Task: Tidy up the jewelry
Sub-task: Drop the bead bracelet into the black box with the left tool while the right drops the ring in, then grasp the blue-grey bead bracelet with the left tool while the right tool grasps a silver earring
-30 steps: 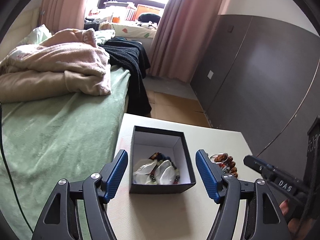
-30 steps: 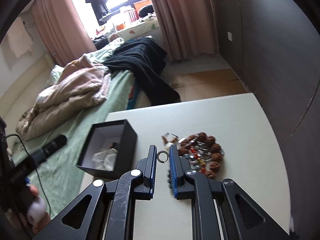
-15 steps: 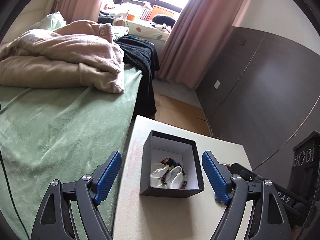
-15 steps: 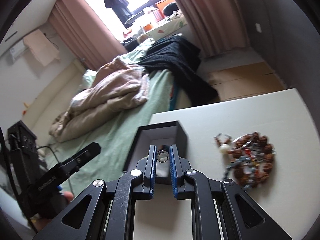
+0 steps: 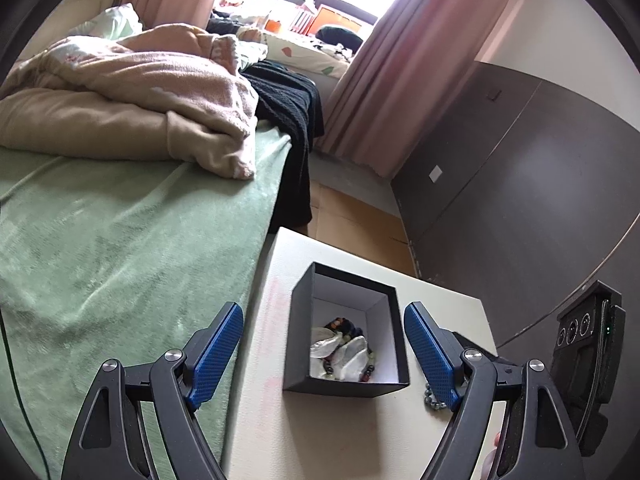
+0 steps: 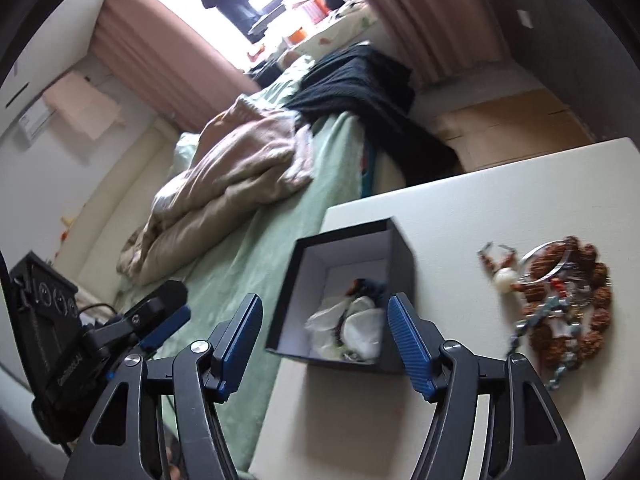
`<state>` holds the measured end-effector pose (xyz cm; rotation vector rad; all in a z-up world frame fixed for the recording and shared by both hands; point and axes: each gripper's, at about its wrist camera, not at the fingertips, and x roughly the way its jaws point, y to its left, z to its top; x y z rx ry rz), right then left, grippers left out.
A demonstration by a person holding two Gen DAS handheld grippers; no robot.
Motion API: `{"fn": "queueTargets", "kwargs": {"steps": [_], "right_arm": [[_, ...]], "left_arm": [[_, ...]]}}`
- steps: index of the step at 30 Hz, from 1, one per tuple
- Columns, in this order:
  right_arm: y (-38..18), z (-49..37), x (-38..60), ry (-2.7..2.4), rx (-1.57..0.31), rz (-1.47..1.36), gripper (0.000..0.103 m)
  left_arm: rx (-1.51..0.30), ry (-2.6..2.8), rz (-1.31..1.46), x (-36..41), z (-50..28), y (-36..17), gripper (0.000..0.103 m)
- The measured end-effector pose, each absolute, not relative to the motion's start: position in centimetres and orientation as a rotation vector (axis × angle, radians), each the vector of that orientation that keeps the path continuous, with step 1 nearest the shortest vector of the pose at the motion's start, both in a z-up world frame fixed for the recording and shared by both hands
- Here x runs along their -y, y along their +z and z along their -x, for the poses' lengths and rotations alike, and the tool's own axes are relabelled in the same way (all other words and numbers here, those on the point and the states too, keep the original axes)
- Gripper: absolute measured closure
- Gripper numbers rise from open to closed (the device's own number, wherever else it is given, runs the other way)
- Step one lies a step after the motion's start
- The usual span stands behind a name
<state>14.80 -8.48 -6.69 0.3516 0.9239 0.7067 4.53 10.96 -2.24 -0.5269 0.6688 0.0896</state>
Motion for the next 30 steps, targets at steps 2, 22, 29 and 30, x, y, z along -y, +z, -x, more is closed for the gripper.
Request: {"fn": "queueTargets", "kwargs": {"steps": [2, 22, 29, 30], "right_arm": [[-6.5, -14.8, 9.7, 0.681, -0.919, -0.365, 0.037], [-5.3, -13.8, 23.1, 0.393, -0.943, -0.455, 0.029], [-5.9, -14.2, 25.9, 0.334, -0.983, -0.475, 0.029], [-5.8, -14.2, 26.4, 0.325, -0.981, -0.480, 0.029]], "left_arm": [[-0.667, 0.080, 0.524, -10.6, -4.6, -2.2, 0.020], [-0.766, -0.121, 0.441, -0.9, -7.1, -2.1, 0.020], [-0.844, -0.138, 0.274, 3.5, -9.6, -1.3, 0.031], [-0.842, -0.134, 0.253, 4.1, -10.1, -1.3, 0.031]]}}
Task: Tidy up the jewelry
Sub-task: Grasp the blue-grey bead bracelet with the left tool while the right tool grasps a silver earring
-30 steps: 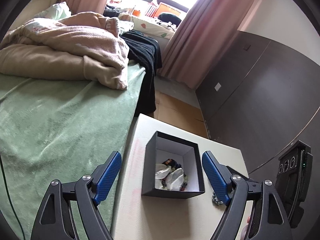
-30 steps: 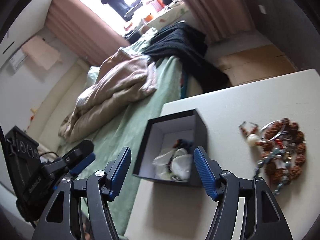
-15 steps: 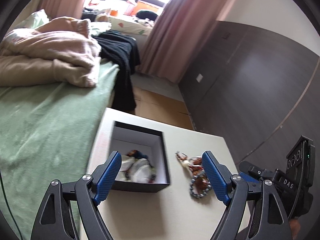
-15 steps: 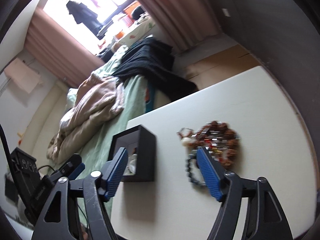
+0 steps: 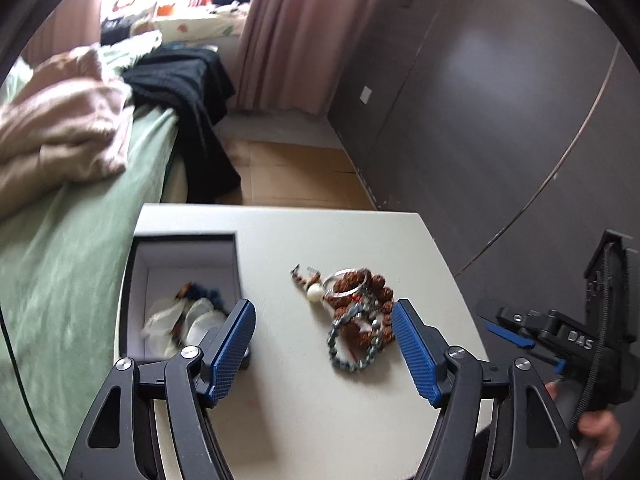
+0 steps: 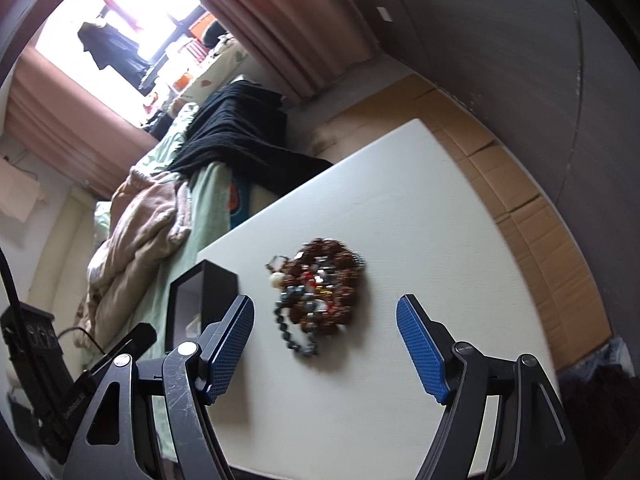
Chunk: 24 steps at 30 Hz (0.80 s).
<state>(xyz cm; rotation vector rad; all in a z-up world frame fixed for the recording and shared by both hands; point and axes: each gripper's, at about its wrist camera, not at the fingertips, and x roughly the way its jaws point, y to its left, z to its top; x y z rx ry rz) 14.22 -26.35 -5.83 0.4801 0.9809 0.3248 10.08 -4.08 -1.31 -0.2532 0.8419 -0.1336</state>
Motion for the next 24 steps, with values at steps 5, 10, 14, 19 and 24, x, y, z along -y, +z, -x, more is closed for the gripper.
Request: {"fn": "queueTargets", "kwargs": {"steps": [5, 10, 14, 19, 24], "right_arm": [[-5.7, -14.3, 28.4, 0.302, -0.961, -0.545, 0.029], [-6.0, -14.8, 30.4, 0.192, -0.967, -0.556, 0.029], [-6.2, -15.1, 30.2, 0.194, -0.973, -0.545, 0.029], [-6.9, -15.6, 28.9, 0.238, -1.000, -0.521, 0.029], [-7.5, -16.1, 28.7, 0.217, -1.016, -0.527, 0.029]], "left_arm": [[-0.875, -0.155, 0.192, 6.5, -12.1, -2.5, 0.037], [-0.937, -0.170, 0.200, 7.1, -13.5, -5.5, 0.050], [-0.986, -0.160, 0.170, 7.6, -14.1, -7.4, 0.058], [-1.049, -0.168, 0.148, 8.0, -14.6, -9.4, 0.064], [-1.054, -0.142, 0.072, 8.6, -14.6, -10.3, 0.064]]}}
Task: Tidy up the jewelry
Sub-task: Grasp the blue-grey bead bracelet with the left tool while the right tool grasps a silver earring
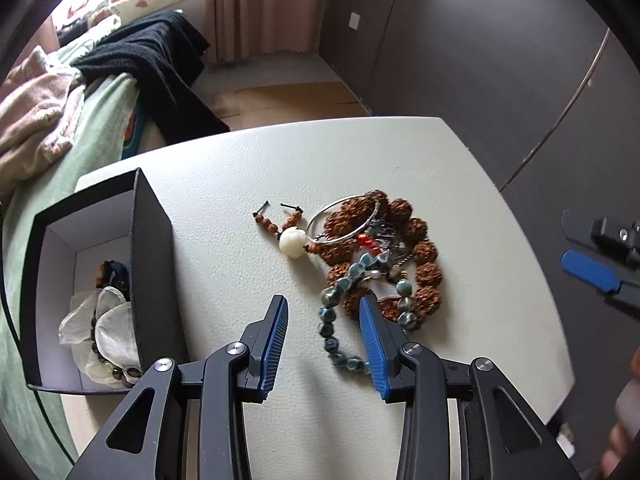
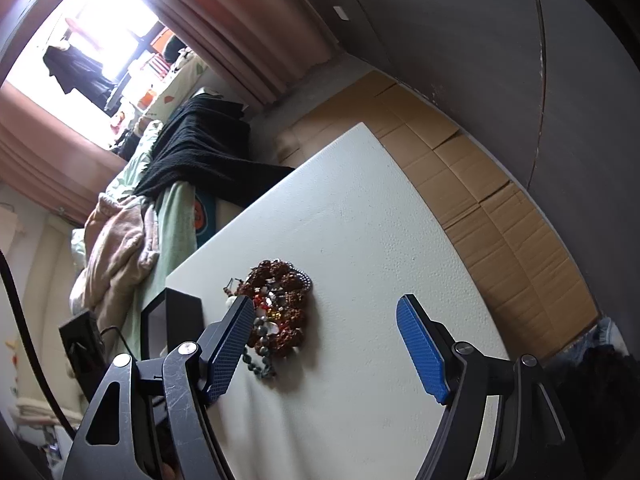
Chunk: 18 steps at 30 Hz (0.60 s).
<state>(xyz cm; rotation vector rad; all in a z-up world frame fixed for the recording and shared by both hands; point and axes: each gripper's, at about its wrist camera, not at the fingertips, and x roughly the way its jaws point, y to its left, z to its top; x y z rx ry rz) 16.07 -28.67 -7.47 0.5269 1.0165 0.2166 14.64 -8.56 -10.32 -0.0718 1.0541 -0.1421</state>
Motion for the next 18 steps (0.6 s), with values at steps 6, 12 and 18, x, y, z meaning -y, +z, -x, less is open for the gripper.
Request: {"fn": "queueTargets", "kwargs": {"steps": [6, 12, 18], "right_arm": [[-8.0, -16.7, 28.4, 0.207, -1.033, -0.525, 0.029], [-8.4, -17.2, 28.3, 0.197, -1.046, -0.532, 0.029], [-8.5, -17.4, 27.7, 0.205, -1.050, -0.521, 0.029]], "left_arm": [[-1.084, -0.152, -0.015, 9.1, -14.0, -11.0, 0.071], [-1.089, -0.143, -0.044, 9.4, -14.5, -11.7, 0.071], [-1.055, -0.167, -0.040, 9.4, -14.8, -11.7, 0.092]]}}
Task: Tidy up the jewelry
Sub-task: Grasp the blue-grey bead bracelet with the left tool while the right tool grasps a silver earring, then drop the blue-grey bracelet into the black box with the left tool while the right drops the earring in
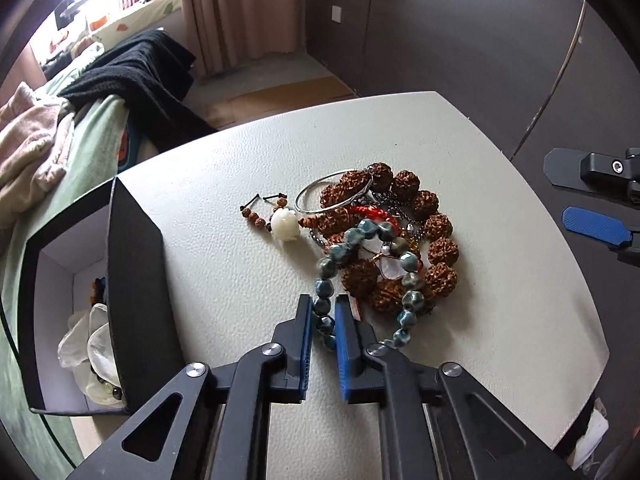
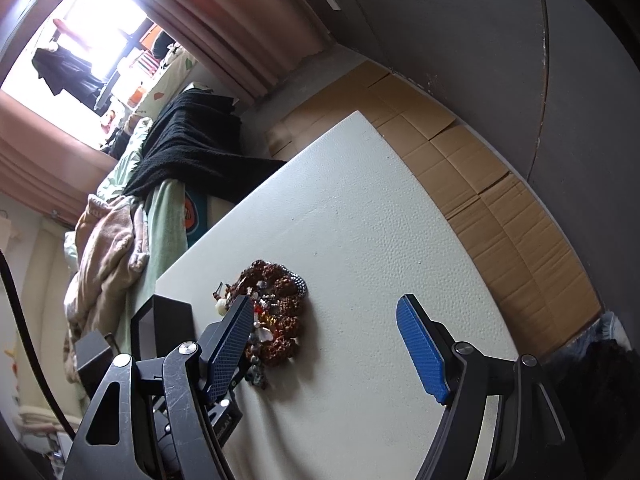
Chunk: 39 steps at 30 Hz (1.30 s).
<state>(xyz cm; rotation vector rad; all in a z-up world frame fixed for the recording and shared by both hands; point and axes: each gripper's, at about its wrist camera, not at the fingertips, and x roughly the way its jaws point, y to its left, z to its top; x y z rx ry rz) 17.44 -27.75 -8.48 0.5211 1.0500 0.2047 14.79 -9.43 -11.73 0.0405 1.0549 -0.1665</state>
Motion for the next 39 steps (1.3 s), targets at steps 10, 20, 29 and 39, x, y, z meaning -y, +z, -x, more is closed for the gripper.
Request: {"fn": "queueTargets", "kwargs": {"steps": [10, 20, 29, 39], "right_arm": [[-8.6, -17.9, 25.1, 0.329, -1.016, -0.558, 0.054], [-9.8, -19.1, 21.7, 0.427, -0.999, -0.614, 0.078], [-11.8, -21.0, 19.9, 0.412, -1.024, -0.637, 0.079], [-13.2, -22.2, 19.3, 0.381, -1.041, -0.662, 0.094]], "left_arm": [[-0.962, -0.216, 0.134, 6.6, -13.9, -7.9, 0.094], [-0.847, -0.213, 0.247, 3.5, -12.7, -4.2, 0.094], [-0.789, -0.193, 0.325, 0.4, -12.9, -3.0, 0.094], [-0.778, -0.170, 0.378, -1.9, -13.4, -3.2, 0.094]]}}
